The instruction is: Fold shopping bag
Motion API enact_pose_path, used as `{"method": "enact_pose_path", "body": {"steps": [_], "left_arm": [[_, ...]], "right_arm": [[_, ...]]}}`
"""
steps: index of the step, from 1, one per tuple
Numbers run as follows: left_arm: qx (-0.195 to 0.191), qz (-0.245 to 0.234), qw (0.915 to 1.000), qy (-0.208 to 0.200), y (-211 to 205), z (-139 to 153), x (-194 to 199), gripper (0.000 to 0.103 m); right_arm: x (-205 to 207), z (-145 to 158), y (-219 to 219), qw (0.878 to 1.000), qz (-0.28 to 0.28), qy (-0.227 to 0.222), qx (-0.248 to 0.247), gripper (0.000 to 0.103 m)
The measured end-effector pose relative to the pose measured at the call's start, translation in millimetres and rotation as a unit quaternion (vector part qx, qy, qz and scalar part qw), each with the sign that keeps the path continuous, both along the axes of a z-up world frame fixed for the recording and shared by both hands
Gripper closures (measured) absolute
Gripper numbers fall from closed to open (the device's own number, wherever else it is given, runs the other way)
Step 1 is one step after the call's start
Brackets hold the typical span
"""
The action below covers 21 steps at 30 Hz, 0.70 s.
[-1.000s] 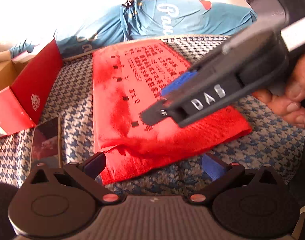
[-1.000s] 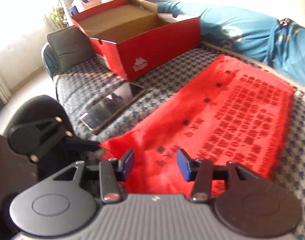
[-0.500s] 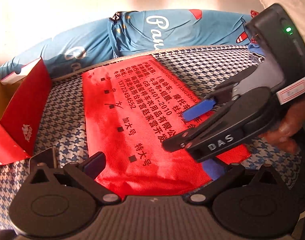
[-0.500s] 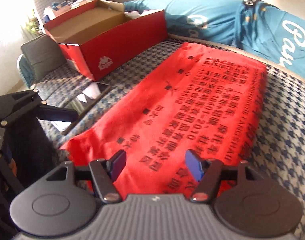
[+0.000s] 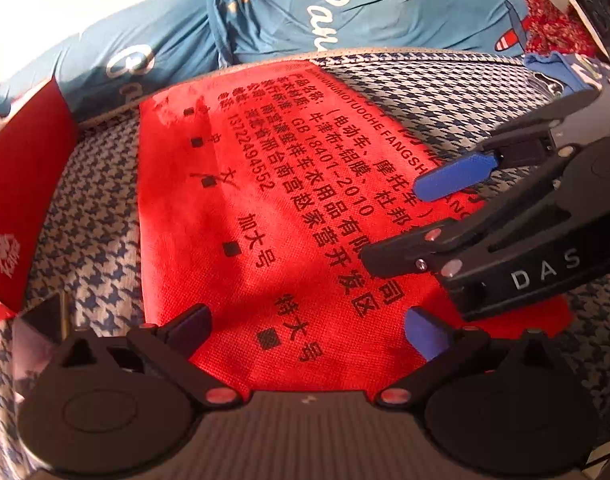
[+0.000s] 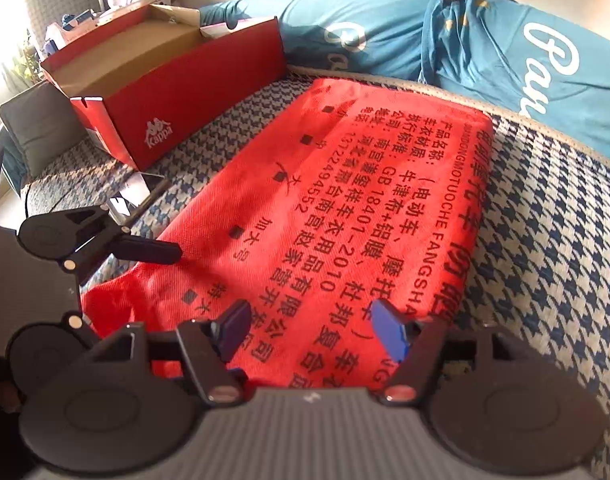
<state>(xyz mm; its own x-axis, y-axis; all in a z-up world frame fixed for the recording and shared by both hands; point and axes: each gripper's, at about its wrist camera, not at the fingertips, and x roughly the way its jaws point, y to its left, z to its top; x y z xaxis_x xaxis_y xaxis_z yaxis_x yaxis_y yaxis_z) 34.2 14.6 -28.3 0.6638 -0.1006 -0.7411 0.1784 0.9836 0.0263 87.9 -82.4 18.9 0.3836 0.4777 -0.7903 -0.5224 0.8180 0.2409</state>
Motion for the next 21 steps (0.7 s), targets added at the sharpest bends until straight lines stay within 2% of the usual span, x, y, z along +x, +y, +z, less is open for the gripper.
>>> {"method": "enact_pose_path", "body": {"steps": [3, 7, 13, 17, 21], "left_arm": [[-0.014, 0.007, 0.9999, -0.001, 2.5, -2.5, 1.4, 0.000], [-0.005, 0.003, 0.9999, -0.010, -0.2, -2.9, 0.3, 0.000], [-0.017, 0.004, 0.9997, -0.018, 2.5, -1.0, 1.8, 0.000], [-0.017, 0.003, 0.9988, -0.045, 1.0, 5.3, 1.0, 0.000], [-0.021, 0.020, 0.9990, -0.035, 4.5, 2.3, 7.2, 0.000]], "right_arm": [[-2.3, -3.6, 3.3, 1.000, 0.002, -0.001, -0.010, 0.030], [-1.3, -10.4, 1.9, 1.000, -0.009, 0.014, -0.007, 0.030], [-0.2, -10.7, 0.1, 1.000, -0.024, 0.015, 0.004, 0.030], [11.1, -5.6, -16.6, 0.995, -0.077, 0.032, 0.051, 0.029], [15.2, -8.4, -23.1, 0.993, -0.105, 0.035, 0.046, 0.029]]}}
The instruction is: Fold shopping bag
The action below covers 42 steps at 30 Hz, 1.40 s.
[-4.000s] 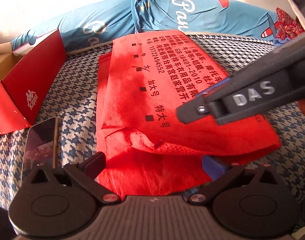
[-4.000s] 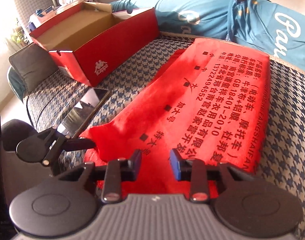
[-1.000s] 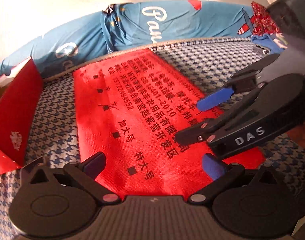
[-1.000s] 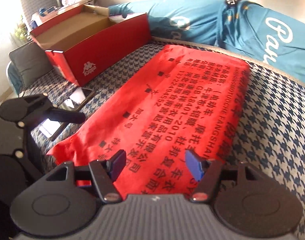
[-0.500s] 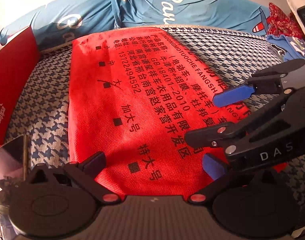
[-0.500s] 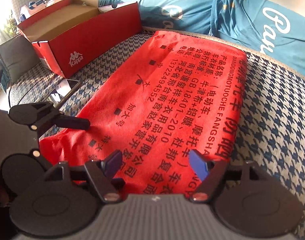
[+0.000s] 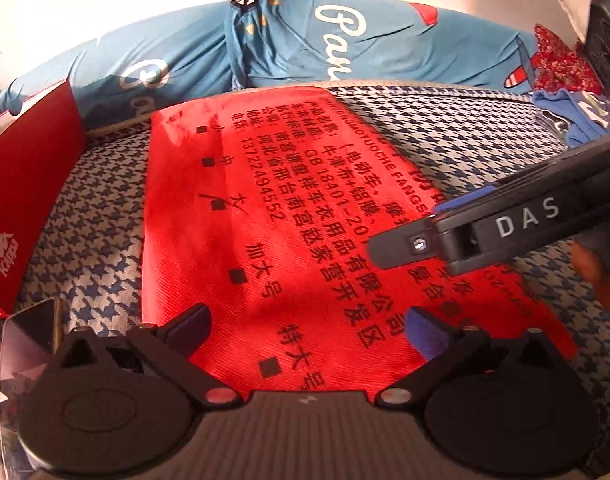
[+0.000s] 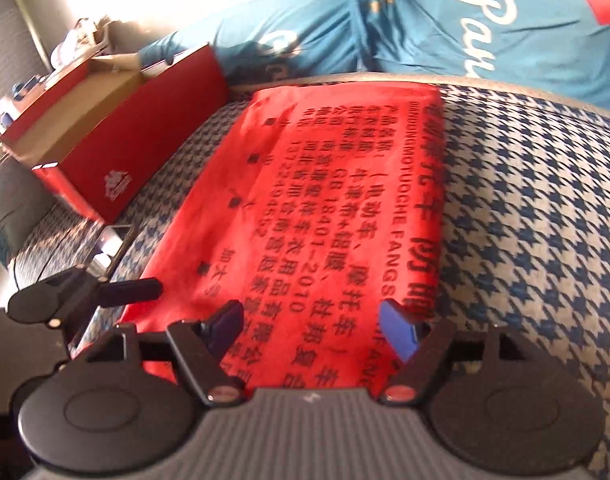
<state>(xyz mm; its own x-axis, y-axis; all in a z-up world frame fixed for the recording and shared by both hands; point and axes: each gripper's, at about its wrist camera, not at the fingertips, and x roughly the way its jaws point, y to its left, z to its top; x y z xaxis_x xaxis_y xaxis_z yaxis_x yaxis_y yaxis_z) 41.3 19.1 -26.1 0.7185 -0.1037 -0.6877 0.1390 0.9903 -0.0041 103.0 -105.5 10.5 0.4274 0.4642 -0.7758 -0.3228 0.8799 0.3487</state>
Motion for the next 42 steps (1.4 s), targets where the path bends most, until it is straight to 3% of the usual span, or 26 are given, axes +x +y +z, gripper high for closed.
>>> {"method": "enact_pose_path", "body": {"steps": [12, 16, 21, 27, 35, 42], "left_arm": [[0.001, 0.003, 0.9999, 0.012, 0.3, -6.0, 3.2, 0.000], [-0.007, 0.006, 0.9999, 0.012, 2.2, -4.6, 3.0, 0.000], [-0.012, 0.017, 0.9997, 0.010, 4.9, -4.0, 3.5, 0.000], [-0.004, 0.017, 0.9998, 0.011, 4.7, -6.5, 3.7, 0.000], [-0.007, 0.017, 0.9998, 0.010, 6.8, -6.3, 3.8, 0.000], [-0.002, 0.039, 0.9992, 0.009, 13.4, -8.5, 6.8, 0.000]], "right_arm": [[-10.3, -10.9, 23.8, 0.998, 0.031, -0.025, -0.052, 0.015], [-9.7, -8.8, 23.6, 0.998, 0.016, -0.031, -0.047, 0.013], [-2.1, -12.1, 10.3, 1.000, -0.015, -0.002, -0.010, 0.012], [-7.5, -14.2, 23.0, 0.998, 0.011, -0.022, -0.052, 0.011], [-7.9, -17.3, 25.0, 0.998, 0.005, -0.030, -0.046, 0.000], [0.5, -17.0, 13.6, 0.999, -0.024, -0.012, -0.039, 0.003]]}}
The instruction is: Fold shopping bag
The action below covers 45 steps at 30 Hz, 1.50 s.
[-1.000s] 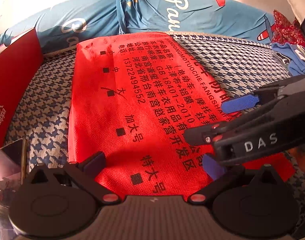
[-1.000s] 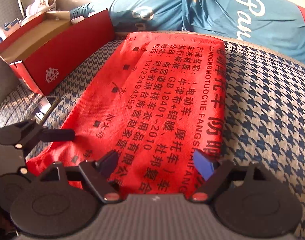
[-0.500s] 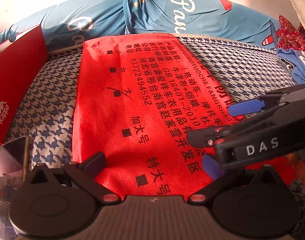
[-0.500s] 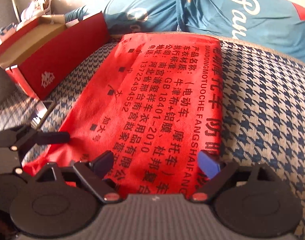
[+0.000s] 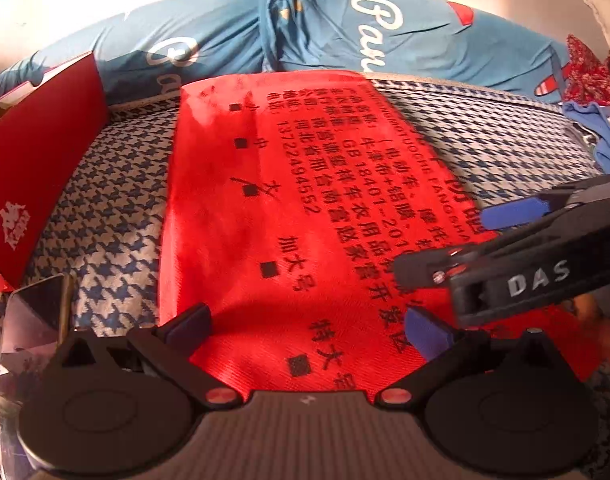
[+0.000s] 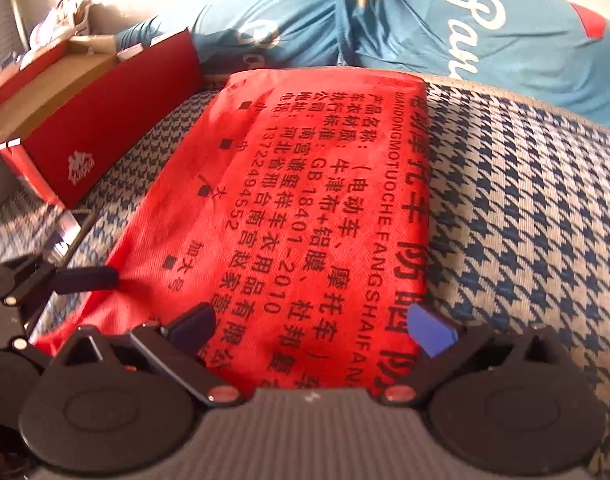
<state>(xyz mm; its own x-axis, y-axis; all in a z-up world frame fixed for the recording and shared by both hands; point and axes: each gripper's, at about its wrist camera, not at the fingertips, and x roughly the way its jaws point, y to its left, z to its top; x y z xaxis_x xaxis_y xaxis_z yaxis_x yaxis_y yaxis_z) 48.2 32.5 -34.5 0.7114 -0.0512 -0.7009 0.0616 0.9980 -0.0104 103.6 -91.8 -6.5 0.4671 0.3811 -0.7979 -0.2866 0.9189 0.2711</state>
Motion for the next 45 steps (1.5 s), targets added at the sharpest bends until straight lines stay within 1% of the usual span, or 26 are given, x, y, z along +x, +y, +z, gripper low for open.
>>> {"method": "enact_pose_path", "body": {"steps": [1, 2, 3, 5, 7, 10, 12, 13, 14, 16, 17, 20, 22, 24, 27, 29, 31, 33, 36, 37, 38, 41, 43, 45], "left_arm": [[-0.001, 0.000, 1.0000, 0.000, 0.7, -0.7, -0.2, 0.000], [0.001, 0.000, 1.0000, 0.000, 0.2, -1.0, -0.2, 0.000], [0.003, -0.001, 1.0000, -0.001, -0.2, -1.6, -0.4, 0.000], [0.003, -0.001, 1.0000, -0.001, 0.1, -2.2, -0.4, 0.000], [0.000, 0.000, 1.0000, -0.001, 0.8, -2.5, -0.2, 0.000], [0.001, 0.000, 1.0000, -0.001, 0.1, -2.4, -0.2, 0.000], [0.001, 0.001, 1.0000, -0.001, -0.1, -2.3, 0.0, 0.000], [0.001, 0.002, 1.0000, -0.001, -0.3, -2.4, 0.0, 0.000], [0.001, 0.002, 1.0000, -0.001, -0.5, -2.5, 0.0, 0.000], [0.002, 0.002, 1.0000, -0.002, -0.9, -2.5, 0.2, 0.000], [0.003, 0.002, 1.0000, -0.002, -1.0, -2.5, 0.2, 0.000], [0.003, 0.002, 1.0000, -0.003, -1.6, -2.5, 0.1, 0.000], [0.003, 0.002, 1.0000, -0.003, -1.7, -2.6, 0.2, 0.000], [0.003, 0.002, 1.0000, -0.003, -1.8, -2.6, 0.5, 0.000], [0.003, 0.002, 1.0000, -0.003, -1.7, -2.4, 0.9, 0.000], [0.004, 0.002, 1.0000, -0.004, -1.5, -2.7, 0.4, 0.000], [0.004, 0.002, 1.0000, -0.005, -1.2, -3.1, 0.2, 0.000], [0.004, 0.002, 1.0000, -0.005, -1.2, -3.2, 0.3, 0.000], [0.004, 0.002, 1.0000, -0.005, -1.0, -3.4, 0.3, 0.000], [0.004, 0.002, 1.0000, -0.006, -1.1, -3.5, 0.2, 0.000], [0.004, 0.002, 1.0000, -0.006, -1.1, -3.6, 0.2, 0.000], [0.006, 0.002, 1.0000, -0.007, -1.9, -3.7, 0.5, 0.000], [0.006, 0.001, 1.0000, -0.008, -2.5, -3.6, 0.5, 0.000], [0.007, 0.001, 0.9999, -0.009, -3.2, -3.6, 0.3, 0.000]], "right_arm": [[0.3, -0.1, 0.3, 1.000, -0.001, 0.001, -0.001, 0.005], [0.0, -0.1, 0.3, 1.000, 0.000, 0.000, -0.002, 0.011], [-0.5, -0.2, 0.1, 1.000, 0.000, -0.002, -0.002, 0.013], [-0.5, 0.5, -2.1, 1.000, -0.004, -0.003, 0.005, 0.026], [1.0, 0.8, -6.3, 1.000, -0.011, 0.001, 0.018, 0.035], [3.1, 0.9, -12.1, 0.999, -0.024, 0.006, 0.032, 0.043], [4.0, 1.5, -13.9, 0.999, -0.027, 0.008, 0.036, 0.052], [4.0, 1.5, -13.2, 0.999, -0.024, 0.008, 0.037, 0.058], [4.0, 1.4, -12.2, 0.999, -0.020, 0.008, 0.037, 0.061], [2.9, 1.7, -8.1, 0.999, -0.010, 0.003, 0.030, 0.065], [2.3, 1.9, -5.9, 1.000, -0.005, 0.001, 0.026, 0.066], [1.5, 1.7, -1.9, 1.000, 0.001, -0.005, 0.017, 0.066], [1.8, 1.6, -2.8, 1.000, -0.003, -0.004, 0.023, 0.066], [2.3, 1.6, -4.7, 1.000, -0.010, -0.003, 0.029, 0.061], [3.1, 1.8, -9.5, 0.999, -0.025, 0.002, 0.036, 0.050], [3.1, 1.4, -12.2, 0.999, -0.035, 0.002, 0.037, 0.035], [3.0, -0.1, -13.5, 0.998, -0.040, 0.002, 0.039, 0.034], [1.1, -0.7, -9.9, 0.999, -0.032, -0.004, 0.030, 0.033], [-2.1, -0.7, -4.3, 1.000, -0.011, -0.011, 0.024, 0.042], [-2.3, -0.8, -4.0, 0.999, -0.010, -0.010, 0.029, 0.049], [-1.9, -0.9, -4.0, 0.999, -0.009, -0.009, 0.036, 0.061], [-0.4, -1.8, -4.1, 0.999, -0.010, -0.007, 0.038, 0.081], [0.0, -1.9, -4.3, 0.999, -0.011, -0.004, 0.042, 0.085], [0.8, -2.1, -4.8, 0.999, -0.013, 0.002, 0.052, 0.085]]}}
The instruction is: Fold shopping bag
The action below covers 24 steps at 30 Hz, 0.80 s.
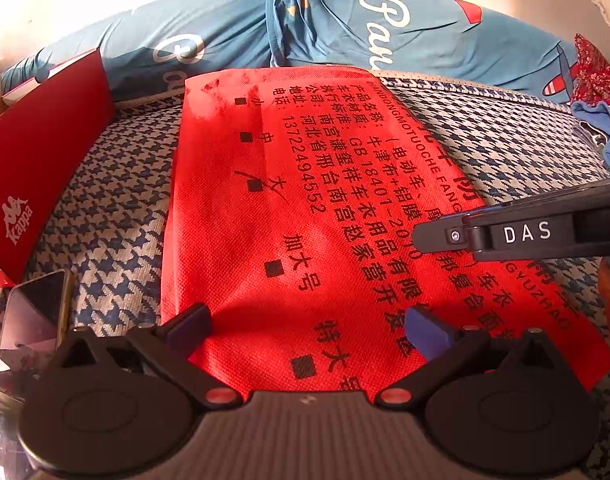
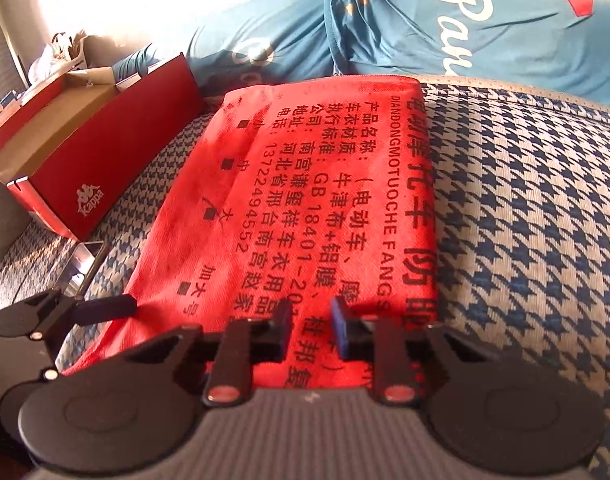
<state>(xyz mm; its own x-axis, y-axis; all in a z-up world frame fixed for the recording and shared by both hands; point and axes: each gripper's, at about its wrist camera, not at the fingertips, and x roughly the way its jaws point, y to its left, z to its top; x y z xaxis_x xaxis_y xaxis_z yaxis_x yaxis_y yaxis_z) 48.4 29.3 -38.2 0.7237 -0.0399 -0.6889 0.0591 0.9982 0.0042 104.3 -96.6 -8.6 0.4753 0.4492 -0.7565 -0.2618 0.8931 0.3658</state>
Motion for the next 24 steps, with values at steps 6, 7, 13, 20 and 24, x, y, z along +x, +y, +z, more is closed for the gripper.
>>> {"method": "enact_pose_path", "body": {"steps": [6, 7, 13, 20, 24], "left_arm": [[0.000, -0.001, 1.0000, -0.002, -0.5, 0.2, -0.3, 0.000], [0.000, -0.001, 1.0000, -0.002, -0.6, 0.2, -0.1, 0.000], [0.000, -0.001, 1.0000, -0.002, -1.4, 0.3, 0.6, 0.000], [0.000, -0.003, 1.0000, -0.002, -1.0, -0.4, 1.2, 0.000], [0.000, -0.007, 1.0000, -0.003, 0.1, -1.5, 0.7, 0.000]], "right_arm": [[4.3, 5.7, -12.9, 0.999, -0.030, 0.011, 0.022, 0.058], [4.0, 8.6, -17.6, 0.999, -0.042, 0.005, 0.014, 0.052], [4.7, 9.2, -42.2, 0.996, -0.079, 0.034, 0.016, 0.032], [5.1, -1.1, -49.8, 0.992, -0.083, 0.071, 0.058, 0.024], [5.9, -4.5, -50.2, 0.990, -0.087, 0.076, 0.079, 0.023]]}}
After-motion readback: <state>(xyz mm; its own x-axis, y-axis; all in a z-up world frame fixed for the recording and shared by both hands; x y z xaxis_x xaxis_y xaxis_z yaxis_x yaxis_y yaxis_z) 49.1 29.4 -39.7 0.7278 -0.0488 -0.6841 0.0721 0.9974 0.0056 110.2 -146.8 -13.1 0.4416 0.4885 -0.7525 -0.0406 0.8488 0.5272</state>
